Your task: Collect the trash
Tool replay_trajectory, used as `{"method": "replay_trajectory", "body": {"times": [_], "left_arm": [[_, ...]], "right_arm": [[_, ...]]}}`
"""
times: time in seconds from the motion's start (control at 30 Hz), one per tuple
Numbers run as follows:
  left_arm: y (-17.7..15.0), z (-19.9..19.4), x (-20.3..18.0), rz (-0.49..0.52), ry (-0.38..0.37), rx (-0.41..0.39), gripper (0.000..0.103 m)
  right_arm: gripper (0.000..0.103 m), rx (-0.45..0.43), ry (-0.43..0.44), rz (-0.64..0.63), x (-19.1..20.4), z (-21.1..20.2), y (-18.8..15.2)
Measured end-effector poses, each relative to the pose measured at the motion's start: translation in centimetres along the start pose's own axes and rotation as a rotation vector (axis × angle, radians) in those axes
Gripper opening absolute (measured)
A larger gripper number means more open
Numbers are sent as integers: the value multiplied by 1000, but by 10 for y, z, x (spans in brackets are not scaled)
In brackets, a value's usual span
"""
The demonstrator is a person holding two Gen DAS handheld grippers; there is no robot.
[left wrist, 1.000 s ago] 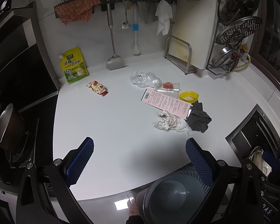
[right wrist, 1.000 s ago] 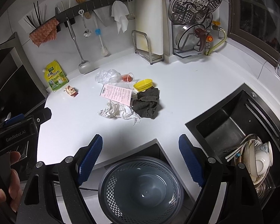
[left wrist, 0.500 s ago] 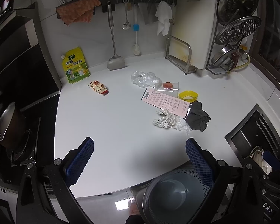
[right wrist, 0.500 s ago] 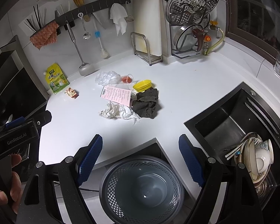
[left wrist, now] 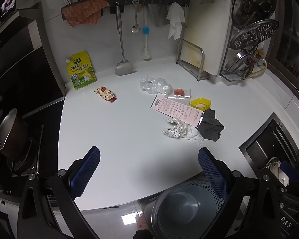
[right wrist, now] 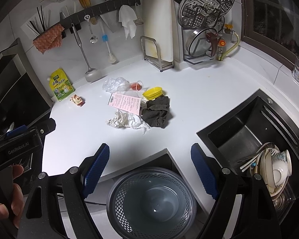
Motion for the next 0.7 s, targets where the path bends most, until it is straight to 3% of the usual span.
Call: {"method": "replay_trajectory", "body": {"times": [0.7], "left_arm": [[2, 4, 4, -11, 1, 10, 97]], "right_arm": [[80, 11, 2, -13, 3, 6, 3]]}}
Point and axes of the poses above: each gripper's, at about its wrist camera, not at the fingertips, and z roughly the way its jaws point, x to its left, y to its top, the point moved 9 cm from there along z, roughly the way its jaws point, and after that the axes turned 13 degrees about x, right-handed, at the moved point
